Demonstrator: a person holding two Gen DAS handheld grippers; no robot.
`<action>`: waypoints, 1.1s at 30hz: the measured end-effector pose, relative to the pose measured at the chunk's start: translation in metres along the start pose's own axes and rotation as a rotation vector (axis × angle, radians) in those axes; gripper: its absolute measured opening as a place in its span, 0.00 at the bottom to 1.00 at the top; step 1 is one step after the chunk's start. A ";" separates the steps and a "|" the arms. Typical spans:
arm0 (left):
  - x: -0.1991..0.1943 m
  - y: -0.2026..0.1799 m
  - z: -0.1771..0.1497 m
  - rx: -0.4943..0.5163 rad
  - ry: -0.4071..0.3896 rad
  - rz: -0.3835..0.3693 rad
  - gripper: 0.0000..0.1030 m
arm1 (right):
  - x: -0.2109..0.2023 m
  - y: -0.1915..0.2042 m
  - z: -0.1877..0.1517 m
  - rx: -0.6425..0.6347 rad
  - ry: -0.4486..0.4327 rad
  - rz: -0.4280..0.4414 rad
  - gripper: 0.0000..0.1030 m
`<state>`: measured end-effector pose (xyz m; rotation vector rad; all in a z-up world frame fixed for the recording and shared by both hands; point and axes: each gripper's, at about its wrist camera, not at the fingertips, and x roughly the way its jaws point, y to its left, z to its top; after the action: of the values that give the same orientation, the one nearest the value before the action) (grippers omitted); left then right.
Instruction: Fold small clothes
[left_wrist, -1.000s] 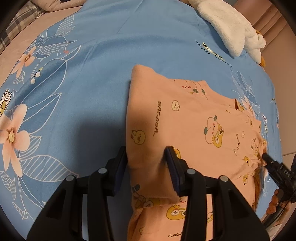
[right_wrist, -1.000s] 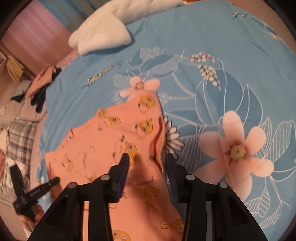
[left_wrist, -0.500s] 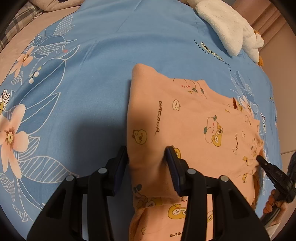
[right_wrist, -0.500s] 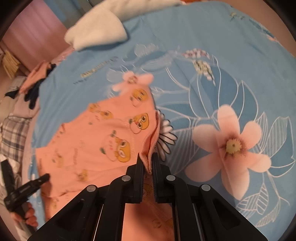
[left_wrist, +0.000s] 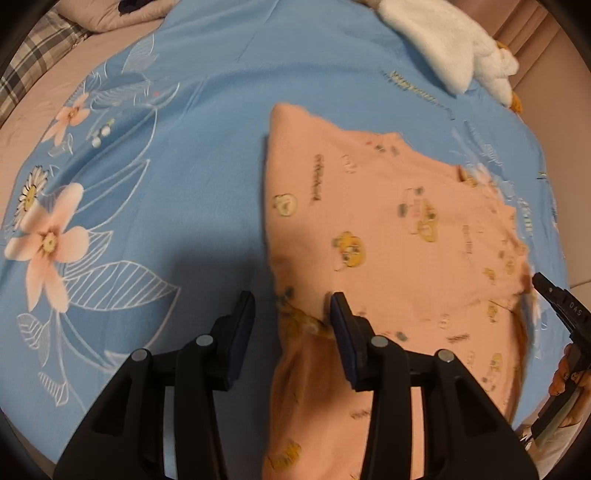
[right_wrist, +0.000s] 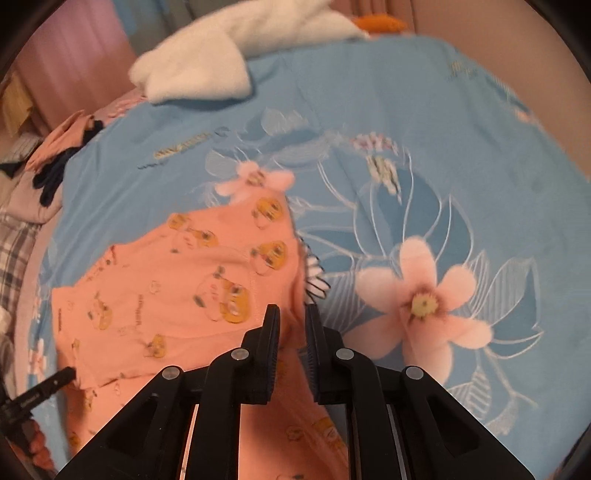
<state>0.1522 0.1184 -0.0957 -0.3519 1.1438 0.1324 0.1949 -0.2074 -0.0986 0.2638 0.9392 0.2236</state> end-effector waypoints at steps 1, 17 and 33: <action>-0.008 -0.004 0.000 0.008 -0.024 -0.019 0.40 | -0.004 0.007 0.000 -0.017 -0.004 0.026 0.12; 0.028 -0.047 -0.012 0.098 -0.002 -0.073 0.41 | 0.044 0.053 -0.020 -0.121 0.111 0.095 0.12; 0.023 -0.028 -0.017 0.010 -0.002 -0.148 0.41 | 0.037 0.018 -0.025 -0.030 0.098 0.123 0.12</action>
<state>0.1545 0.0841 -0.1171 -0.4257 1.1126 -0.0026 0.1945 -0.1761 -0.1346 0.2850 1.0173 0.3664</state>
